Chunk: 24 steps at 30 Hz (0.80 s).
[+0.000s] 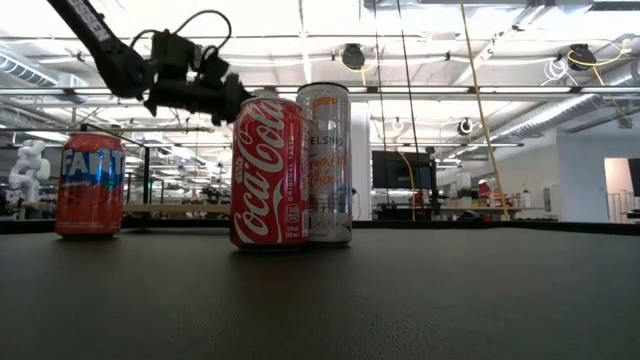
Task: Place canned beverage on shelf
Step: Put the bottom white yellow soda can on the shelf
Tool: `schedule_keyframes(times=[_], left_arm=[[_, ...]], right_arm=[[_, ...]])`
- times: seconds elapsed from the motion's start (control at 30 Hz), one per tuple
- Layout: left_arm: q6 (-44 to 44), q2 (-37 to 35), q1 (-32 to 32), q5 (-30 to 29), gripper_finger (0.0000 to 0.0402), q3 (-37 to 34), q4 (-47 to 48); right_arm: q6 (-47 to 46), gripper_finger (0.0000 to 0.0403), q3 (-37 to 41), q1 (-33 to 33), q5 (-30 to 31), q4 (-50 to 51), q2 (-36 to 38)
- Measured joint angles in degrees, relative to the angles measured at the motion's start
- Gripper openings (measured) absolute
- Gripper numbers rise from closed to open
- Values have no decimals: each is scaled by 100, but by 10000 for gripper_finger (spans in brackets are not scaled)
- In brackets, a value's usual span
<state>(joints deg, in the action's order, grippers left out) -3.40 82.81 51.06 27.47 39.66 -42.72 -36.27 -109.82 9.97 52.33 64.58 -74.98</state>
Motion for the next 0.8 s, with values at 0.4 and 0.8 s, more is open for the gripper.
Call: schedule_keyframes(times=[0.4, 0.8], left_arm=[[139, 1023, 169, 102, 242, -4, -875], [153, 1346, 180, 255, 242, -4, -928]], right_arm=[[-232, 319, 0, -65, 16, 14, -28], [-376, 320, 0, -65, -4, 125, -269]])
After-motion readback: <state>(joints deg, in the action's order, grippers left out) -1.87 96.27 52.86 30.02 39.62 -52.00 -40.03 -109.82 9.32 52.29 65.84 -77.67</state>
